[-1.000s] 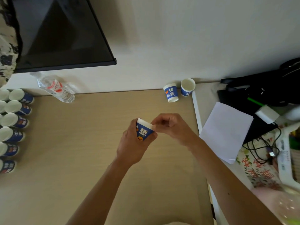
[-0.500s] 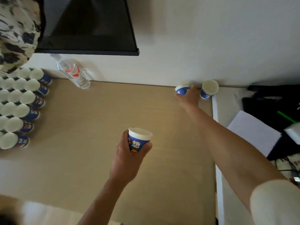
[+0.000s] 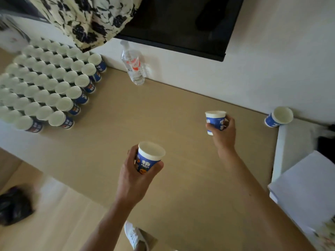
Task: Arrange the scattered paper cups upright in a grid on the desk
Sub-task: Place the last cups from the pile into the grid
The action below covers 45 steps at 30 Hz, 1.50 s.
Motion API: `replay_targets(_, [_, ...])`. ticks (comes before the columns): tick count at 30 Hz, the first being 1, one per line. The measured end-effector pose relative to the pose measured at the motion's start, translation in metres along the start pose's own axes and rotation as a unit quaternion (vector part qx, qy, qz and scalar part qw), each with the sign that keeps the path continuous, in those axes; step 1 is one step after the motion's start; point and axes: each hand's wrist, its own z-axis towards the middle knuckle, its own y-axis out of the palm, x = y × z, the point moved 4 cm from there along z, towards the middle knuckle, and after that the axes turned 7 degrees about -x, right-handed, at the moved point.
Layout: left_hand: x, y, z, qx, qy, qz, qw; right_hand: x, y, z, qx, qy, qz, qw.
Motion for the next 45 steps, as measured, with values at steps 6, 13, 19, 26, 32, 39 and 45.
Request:
replay_targets(6, [-0.005, -0.055, -0.02, 0.043, 0.06, -0.034, 0.997, -0.019, 0.07, -0.118, -0.115, -0.023, 0.044, 0.992])
replay_targets(13, [-0.05, -0.163, -0.062, 0.109, 0.097, -0.054, 0.988, -0.039, 0.168, -0.244, -0.203, -0.036, 0.064, 0.976])
replay_targets(19, [-0.094, -0.25, -0.09, 0.14, 0.102, -0.112, 0.979, -0.042, 0.243, -0.313, -0.218, -0.05, 0.042, 0.974])
replay_targets(26, [-0.127, -0.341, -0.108, 0.177, 0.111, -0.118, 0.971, -0.048, 0.334, -0.372, -0.232, -0.074, 0.015, 0.97])
replay_targets(32, [-0.148, -0.404, -0.09, 0.208, 0.104, -0.114, 0.966, -0.046, 0.412, -0.382, -0.262, -0.059, -0.003, 0.963])
replay_targets(39, [-0.163, -0.469, -0.017, 0.177, 0.111, -0.089, 0.974, -0.04, 0.512, -0.346, -0.234, -0.058, 0.002, 0.971])
replay_targets(45, [-0.161, -0.529, 0.063, 0.119, 0.119, -0.04, 0.985, -0.036, 0.599, -0.306, -0.211, -0.047, 0.012, 0.976])
